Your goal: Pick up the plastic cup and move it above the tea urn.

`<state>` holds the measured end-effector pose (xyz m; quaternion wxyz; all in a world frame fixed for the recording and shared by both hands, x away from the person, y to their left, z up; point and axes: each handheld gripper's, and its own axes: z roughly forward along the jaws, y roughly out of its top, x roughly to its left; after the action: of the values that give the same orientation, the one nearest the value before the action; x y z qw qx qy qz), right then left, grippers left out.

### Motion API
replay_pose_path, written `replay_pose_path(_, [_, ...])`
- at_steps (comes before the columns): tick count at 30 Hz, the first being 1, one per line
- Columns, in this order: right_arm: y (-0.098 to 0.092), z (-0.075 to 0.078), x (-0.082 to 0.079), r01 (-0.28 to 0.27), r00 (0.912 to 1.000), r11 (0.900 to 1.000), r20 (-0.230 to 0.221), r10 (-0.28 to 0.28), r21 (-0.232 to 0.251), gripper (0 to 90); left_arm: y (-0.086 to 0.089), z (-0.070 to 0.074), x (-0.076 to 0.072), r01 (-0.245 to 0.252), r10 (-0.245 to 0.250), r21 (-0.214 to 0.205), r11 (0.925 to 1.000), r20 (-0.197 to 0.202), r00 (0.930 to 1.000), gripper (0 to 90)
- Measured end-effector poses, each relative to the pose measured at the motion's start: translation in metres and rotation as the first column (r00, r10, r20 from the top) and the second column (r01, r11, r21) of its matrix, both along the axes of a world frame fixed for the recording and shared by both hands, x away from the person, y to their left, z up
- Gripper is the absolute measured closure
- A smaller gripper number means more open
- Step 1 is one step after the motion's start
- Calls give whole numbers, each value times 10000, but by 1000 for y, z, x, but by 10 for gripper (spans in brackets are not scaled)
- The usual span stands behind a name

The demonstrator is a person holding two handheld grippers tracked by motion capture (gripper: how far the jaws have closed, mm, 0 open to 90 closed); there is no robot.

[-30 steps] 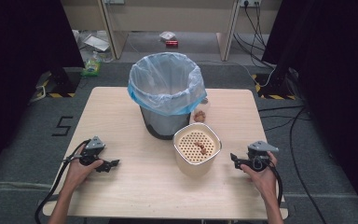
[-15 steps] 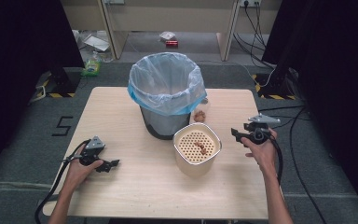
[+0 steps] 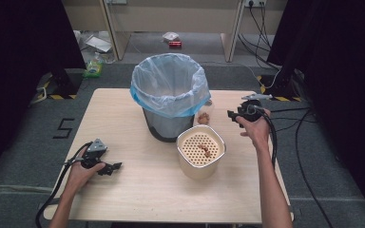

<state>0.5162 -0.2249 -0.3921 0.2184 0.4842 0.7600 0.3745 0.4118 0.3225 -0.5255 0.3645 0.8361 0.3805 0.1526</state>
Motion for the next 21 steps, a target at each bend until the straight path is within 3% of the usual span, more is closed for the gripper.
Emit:
replay_pose_path(7, [16, 6, 25, -187, 9998, 9994, -73, 185, -303, 545, 0, 0, 0, 2, -2, 11, 10000, -5, 10000, 0])
replay_pose_path(16, [39, 8, 48, -171, 9996, 9995, -246, 164, -281, 564, 0, 0, 0, -1, 1, 6, 10000, -2, 10000, 0])
replay_pose_path(21, [52, 4, 65, -72, 9982, 9982, -591, 37, -593, 577, 0, 0, 0, 2, -2, 11, 10000, 5, 10000, 0])
